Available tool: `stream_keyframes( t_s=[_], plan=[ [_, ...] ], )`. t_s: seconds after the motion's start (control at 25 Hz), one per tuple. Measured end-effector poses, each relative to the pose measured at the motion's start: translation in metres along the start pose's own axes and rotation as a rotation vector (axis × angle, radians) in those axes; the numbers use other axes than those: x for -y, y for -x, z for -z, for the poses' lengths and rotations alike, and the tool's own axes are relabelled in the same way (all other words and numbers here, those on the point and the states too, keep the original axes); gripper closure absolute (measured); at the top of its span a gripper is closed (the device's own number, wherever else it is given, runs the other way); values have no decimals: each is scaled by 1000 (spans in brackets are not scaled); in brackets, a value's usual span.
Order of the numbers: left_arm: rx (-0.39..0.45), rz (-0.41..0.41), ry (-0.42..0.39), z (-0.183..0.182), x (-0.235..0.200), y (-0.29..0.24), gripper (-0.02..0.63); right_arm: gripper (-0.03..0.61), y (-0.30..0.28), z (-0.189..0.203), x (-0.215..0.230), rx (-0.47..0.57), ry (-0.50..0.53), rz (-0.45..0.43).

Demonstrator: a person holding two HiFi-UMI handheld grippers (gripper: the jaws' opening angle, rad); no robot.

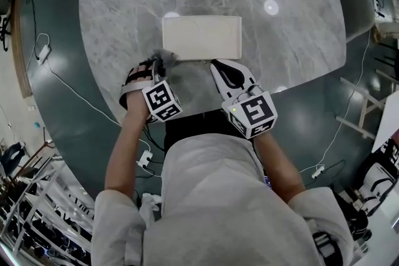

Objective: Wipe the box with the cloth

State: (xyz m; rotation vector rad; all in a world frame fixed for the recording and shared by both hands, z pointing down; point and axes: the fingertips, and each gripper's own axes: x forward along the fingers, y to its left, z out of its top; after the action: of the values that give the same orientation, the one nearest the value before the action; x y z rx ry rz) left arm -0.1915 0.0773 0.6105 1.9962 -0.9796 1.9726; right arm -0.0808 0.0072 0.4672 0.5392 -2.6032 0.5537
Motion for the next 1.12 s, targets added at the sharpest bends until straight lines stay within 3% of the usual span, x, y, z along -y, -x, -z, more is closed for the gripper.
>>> stream_keyframes(
  t_s=[0.24, 0.36, 0.52, 0.76, 0.88, 1.12],
  plan=[
    [123, 169, 483, -10, 2, 19, 578, 552, 9, 0, 8, 6, -12, 7],
    [134, 213, 643, -14, 1, 26, 578, 552, 10, -1, 12, 12, -19, 5],
    [107, 215, 690, -25, 4, 24, 578, 552, 11, 0, 16, 13, -29, 0],
    [177, 289, 814, -49, 0, 30, 578, 552, 16, 1, 28, 16, -44, 13],
    [177, 292, 859, -43, -4, 36, 578, 552, 19, 1, 37, 19, -59, 28],
    [254, 279, 950, -46, -16, 35, 577, 552, 18, 1, 47, 22, -81, 41]
  ],
)
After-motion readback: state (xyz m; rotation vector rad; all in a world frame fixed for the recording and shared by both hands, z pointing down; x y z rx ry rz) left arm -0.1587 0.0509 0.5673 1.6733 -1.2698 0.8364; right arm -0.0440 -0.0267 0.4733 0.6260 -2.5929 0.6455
